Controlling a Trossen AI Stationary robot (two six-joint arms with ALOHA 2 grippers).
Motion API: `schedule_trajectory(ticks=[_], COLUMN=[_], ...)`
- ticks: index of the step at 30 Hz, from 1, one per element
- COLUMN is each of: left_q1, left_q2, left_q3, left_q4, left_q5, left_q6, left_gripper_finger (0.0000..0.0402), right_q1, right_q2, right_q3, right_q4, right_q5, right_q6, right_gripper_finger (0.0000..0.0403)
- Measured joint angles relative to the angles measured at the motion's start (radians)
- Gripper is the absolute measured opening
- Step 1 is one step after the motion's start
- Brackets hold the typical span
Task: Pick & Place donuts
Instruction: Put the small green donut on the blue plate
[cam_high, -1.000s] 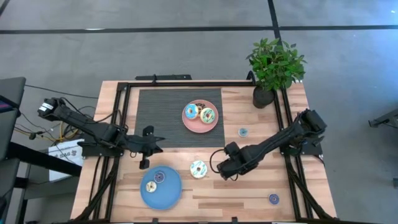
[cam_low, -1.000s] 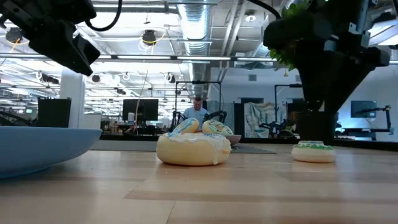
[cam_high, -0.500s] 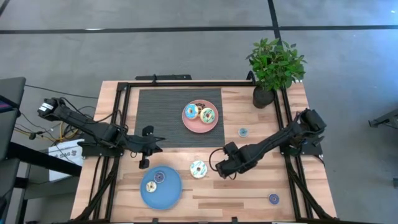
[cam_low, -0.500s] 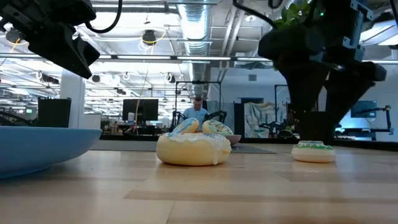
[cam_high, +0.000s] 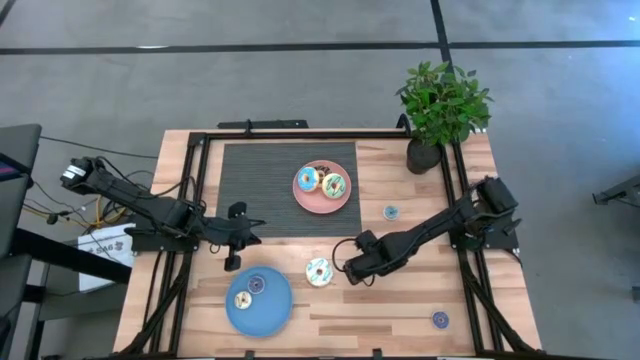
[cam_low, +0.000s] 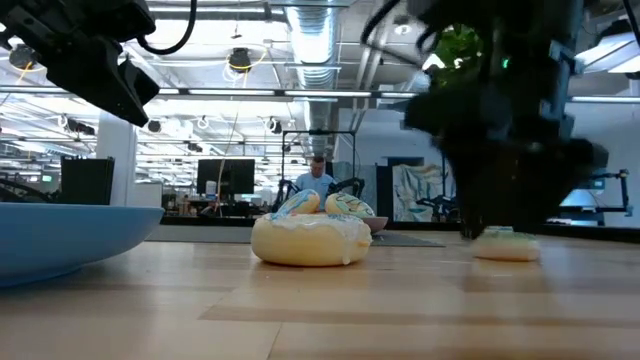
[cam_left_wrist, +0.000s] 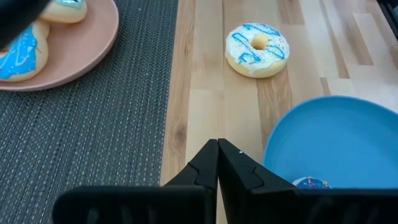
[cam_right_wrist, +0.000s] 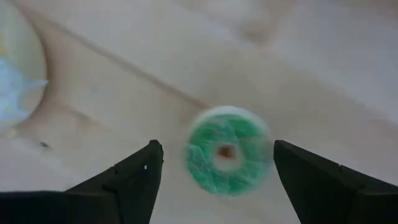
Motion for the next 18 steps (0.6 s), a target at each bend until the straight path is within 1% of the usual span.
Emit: schedule_trajectory(ticks=[3,7,11,14,18], left_q1=[0.0,0.0,0.0,0.0,0.0], left_q2=[0.0,0.0,0.0,0.0,0.0], left_q3=[0.0,0.0,0.0,0.0,0.0], left_q4=[0.004,0.004,0.004,0.004,0.004], left_q5=[-0.001,-0.001,-0.001,-0.001,-0.001], left_q6=[-0.003,-0.019,-0.021,-0.021,-0.021], left_gripper_finger=[0.0,0.0,0.0,0.0,0.0], right_q1=[0.003,0.012,0.026,0.028,0.025], right_q2=[0.037,0.053,0.033,0.02,0.022], right_q3=[-0.001,0.002,-0.001,-0.005,-0.005], right_q4=[0.017,0.016,-0.009,-0.042,-0.034], right_q5=[-0.01,0.003,0.048,0.065,0.108], right_q6=[-0.019,0.027,0.057,0.055,0.036], right_gripper_finger=[0.0295,0.0295,0.0295,0.0295,0.0295])
